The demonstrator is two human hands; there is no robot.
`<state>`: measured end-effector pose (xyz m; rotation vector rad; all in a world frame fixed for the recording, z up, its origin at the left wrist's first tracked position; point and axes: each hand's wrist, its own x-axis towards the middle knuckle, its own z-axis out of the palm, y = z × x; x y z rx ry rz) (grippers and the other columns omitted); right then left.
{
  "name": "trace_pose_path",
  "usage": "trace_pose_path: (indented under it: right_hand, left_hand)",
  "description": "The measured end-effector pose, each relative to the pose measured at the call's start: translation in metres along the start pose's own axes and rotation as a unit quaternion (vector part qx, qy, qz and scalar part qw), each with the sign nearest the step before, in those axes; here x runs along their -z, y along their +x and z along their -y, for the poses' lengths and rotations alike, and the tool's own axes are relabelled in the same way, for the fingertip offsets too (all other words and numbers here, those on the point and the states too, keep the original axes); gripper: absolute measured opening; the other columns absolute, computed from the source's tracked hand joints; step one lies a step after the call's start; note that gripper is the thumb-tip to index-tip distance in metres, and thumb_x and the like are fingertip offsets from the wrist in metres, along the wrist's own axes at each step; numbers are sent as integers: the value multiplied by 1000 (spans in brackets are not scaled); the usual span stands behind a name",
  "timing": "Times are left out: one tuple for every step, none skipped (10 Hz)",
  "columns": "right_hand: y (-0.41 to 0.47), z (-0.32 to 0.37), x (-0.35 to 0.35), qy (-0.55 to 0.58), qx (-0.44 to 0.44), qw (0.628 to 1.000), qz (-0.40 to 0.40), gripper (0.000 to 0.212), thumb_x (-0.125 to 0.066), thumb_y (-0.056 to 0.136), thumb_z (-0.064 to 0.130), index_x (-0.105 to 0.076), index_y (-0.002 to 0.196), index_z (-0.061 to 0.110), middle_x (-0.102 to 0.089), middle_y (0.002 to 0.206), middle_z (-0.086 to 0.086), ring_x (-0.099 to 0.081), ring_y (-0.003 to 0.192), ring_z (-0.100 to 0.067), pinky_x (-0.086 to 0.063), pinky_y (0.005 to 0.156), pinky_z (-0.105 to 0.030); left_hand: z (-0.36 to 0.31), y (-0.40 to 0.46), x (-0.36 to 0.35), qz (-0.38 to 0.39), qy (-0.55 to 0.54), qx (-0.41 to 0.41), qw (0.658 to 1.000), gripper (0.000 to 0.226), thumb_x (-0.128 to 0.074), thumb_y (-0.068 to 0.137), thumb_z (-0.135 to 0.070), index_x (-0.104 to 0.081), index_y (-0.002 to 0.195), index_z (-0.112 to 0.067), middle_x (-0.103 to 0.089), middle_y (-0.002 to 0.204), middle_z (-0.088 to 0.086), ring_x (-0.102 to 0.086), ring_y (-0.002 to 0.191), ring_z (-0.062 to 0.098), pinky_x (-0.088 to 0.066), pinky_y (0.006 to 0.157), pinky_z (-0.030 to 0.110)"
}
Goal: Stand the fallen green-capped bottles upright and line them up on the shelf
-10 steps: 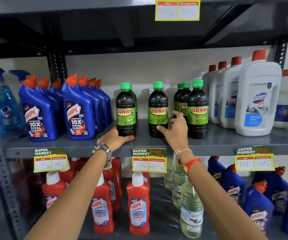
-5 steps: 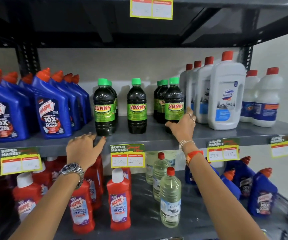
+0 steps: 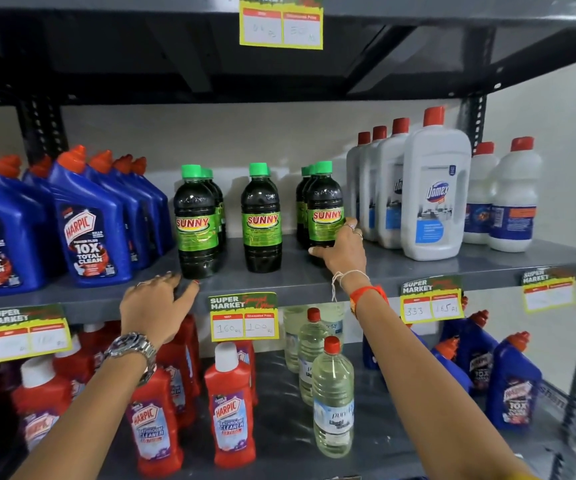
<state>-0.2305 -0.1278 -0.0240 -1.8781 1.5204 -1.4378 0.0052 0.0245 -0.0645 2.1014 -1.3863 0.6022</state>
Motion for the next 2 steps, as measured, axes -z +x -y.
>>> trace_pose_path:
  right_hand:
    - [3, -3, -2, -7, 8, 1000, 26, 89, -82, 68, 23, -28, 134, -1, -46, 135, -22, -42, 128, -37, -41, 101, -43]
    - [-4, -7, 9, -45, 11, 997, 58, 105, -78, 73, 25, -10, 146, -6, -30, 148, -25, -31, 137, -38, -29, 114, -42]
  left_hand:
    - [1, 0, 2, 7, 14, 11, 1000, 60, -35, 88, -50, -57, 122, -6, -66, 117, 15, -63, 101, 32, -47, 83, 39]
    - [-3, 2, 4, 12, 36, 34, 999, 71, -34, 87, -54, -37, 139, -5, -44, 145, 15, -57, 116, 32, -48, 89, 41]
